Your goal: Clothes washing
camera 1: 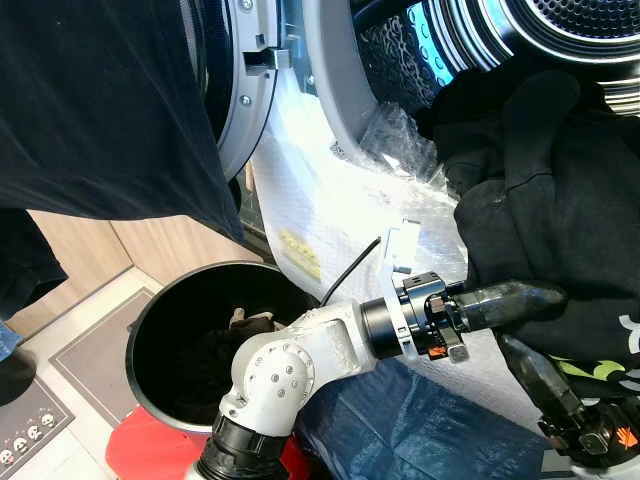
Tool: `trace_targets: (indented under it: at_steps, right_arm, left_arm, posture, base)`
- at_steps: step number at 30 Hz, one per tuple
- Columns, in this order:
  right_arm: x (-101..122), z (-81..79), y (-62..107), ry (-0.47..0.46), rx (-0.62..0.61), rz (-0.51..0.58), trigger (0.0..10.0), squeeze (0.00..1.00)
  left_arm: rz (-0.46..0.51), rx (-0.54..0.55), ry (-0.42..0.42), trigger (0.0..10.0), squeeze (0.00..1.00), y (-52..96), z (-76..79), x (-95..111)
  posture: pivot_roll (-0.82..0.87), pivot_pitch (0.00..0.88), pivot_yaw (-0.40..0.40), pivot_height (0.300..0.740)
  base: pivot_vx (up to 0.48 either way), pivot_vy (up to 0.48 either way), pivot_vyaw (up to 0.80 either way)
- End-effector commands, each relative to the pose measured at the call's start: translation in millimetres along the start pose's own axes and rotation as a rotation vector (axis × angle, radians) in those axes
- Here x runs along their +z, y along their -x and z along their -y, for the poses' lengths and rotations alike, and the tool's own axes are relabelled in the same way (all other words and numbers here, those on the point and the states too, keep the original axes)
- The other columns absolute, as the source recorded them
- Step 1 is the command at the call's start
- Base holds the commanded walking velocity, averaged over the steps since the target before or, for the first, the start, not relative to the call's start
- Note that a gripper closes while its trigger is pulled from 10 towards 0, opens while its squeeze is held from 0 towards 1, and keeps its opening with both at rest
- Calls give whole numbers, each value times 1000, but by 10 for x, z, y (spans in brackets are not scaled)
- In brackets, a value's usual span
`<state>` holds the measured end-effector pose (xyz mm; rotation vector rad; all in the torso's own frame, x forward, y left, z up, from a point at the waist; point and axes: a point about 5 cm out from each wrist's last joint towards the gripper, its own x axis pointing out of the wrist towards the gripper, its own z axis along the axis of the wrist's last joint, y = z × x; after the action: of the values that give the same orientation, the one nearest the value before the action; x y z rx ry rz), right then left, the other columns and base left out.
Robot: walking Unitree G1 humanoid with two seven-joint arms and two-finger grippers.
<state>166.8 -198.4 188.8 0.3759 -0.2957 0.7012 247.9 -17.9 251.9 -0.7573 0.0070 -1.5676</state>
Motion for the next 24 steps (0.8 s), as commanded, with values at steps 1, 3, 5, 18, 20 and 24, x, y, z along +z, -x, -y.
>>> trace_targets:
  at_steps: [1,3,5,18,20,24]
  right_arm:
    - [-109,61,54,-27,-57,-57,10000,1000]
    - [-108,61,53,-27,-57,-56,10000,1000]
    - [-119,67,42,-24,-56,-59,10000,173]
    - [-187,104,-30,-18,-49,-79,10000,0]
    - [-191,114,-25,-20,-53,-80,10000,0]
    - [-193,140,-40,-11,-61,-77,10000,0]
  left_arm:
    - [34,-99,-57,0,0,-68,184,149]
    - [35,-99,-57,0,0,-65,185,151]
    - [35,-97,-62,0,0,-52,189,164]
    - [43,-84,-91,0,0,-46,185,221]
    - [61,-73,-99,0,0,-31,176,266]
    - [66,-64,-114,0,0,-9,163,312]
  posture:
    - [49,111,17,740]
    - [49,111,17,740]
    - [53,107,18,740]
    - [58,114,20,740]
    - [61,106,16,740]
    - [63,115,17,740]
  base:
    - [0,0,0]
    - [0,0,0]
    - [0,0,0]
    - [0,0,0]
    - [0,0,0]
    - [0,0,0]
